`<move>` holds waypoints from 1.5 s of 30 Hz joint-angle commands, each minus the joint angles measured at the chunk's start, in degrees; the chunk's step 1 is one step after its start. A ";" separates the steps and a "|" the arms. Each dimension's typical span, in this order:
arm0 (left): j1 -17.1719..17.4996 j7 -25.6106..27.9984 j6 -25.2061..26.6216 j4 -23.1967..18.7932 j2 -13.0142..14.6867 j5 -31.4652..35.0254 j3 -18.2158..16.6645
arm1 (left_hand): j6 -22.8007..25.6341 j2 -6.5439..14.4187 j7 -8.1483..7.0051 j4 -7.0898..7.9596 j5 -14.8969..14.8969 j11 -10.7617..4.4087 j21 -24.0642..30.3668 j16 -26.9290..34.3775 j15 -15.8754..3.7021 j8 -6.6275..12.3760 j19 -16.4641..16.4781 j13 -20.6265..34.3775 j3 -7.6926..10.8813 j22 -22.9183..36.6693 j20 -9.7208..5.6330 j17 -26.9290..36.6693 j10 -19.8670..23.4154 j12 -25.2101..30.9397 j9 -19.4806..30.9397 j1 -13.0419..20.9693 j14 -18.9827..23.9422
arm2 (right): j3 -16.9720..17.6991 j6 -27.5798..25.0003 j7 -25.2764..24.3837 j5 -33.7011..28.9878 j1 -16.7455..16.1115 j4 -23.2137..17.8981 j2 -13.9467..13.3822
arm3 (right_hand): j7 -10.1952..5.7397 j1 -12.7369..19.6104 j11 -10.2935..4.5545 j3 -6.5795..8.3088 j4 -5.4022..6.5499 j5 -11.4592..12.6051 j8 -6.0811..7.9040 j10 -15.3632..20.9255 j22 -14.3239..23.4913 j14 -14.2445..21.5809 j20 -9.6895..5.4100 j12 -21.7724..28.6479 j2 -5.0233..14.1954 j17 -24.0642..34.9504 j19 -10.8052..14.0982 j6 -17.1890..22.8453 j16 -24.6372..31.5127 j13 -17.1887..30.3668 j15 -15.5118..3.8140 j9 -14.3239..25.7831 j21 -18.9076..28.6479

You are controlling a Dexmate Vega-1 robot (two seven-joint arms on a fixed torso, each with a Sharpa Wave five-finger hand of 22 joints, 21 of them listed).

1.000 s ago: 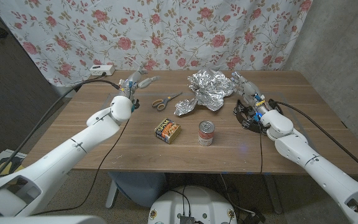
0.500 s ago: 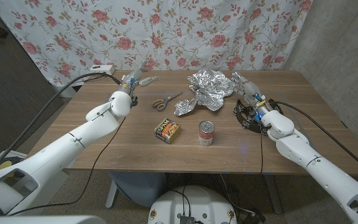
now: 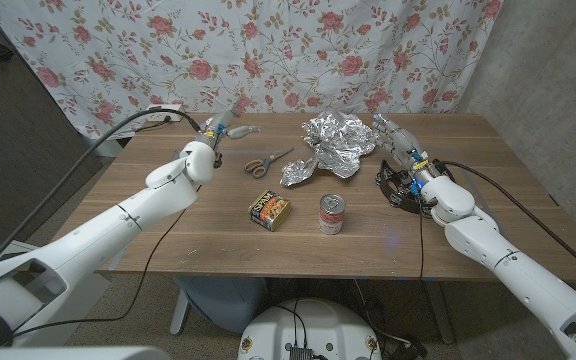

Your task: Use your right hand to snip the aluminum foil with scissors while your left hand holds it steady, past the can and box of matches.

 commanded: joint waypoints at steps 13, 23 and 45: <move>-5.40 -11.03 4.63 0.37 0.80 7.84 5.67 | -1.06 1.40 -0.06 -0.27 0.45 -0.14 -0.12 -0.08 -0.19 0.40 -0.14 0.54 0.47 0.07 -0.26 0.11 1.39 0.58 0.10 1.73 -0.24 | 0.26 -0.13 0.06 0.03 -0.58 -1.21 -0.53 | -0.93 1.05 -0.32 0.44 -0.21 -0.09 0.04 0.27 0.05 -0.19 -0.07 0.18 -0.08 0.16 -0.41 0.04 0.28 0.07 -0.16 0.15 0.27; -7.52 -14.79 6.38 0.76 -0.19 11.15 7.94 | -4.42 1.64 -0.25 -0.47 0.14 -0.07 -0.11 -0.02 -0.17 -0.40 -0.16 0.67 0.30 0.06 -0.20 0.08 1.63 0.52 0.09 2.45 -0.06 | 0.21 -0.57 0.20 -0.02 -0.60 -1.66 -0.82 | -1.05 1.08 -0.32 0.49 -0.21 -0.10 0.01 0.33 0.05 -0.14 -0.06 0.21 -0.11 0.15 -0.40 -0.01 0.33 0.05 -0.14 0.15 0.28; -11.89 -22.45 9.46 3.52 -2.94 17.62 13.20 | -5.65 3.47 -0.43 -1.34 0.08 -1.20 -0.36 -0.27 0.29 0.16 -1.07 0.94 1.31 0.04 -0.12 0.08 1.51 0.07 0.08 6.38 -1.25 | -0.10 0.21 1.27 0.44 -0.50 -0.66 -0.36 | -1.04 1.13 -0.37 0.62 -0.20 -0.09 -0.01 0.32 0.05 -0.19 -0.04 0.23 -0.10 0.13 -0.48 -0.03 0.36 0.02 -0.06 0.14 0.26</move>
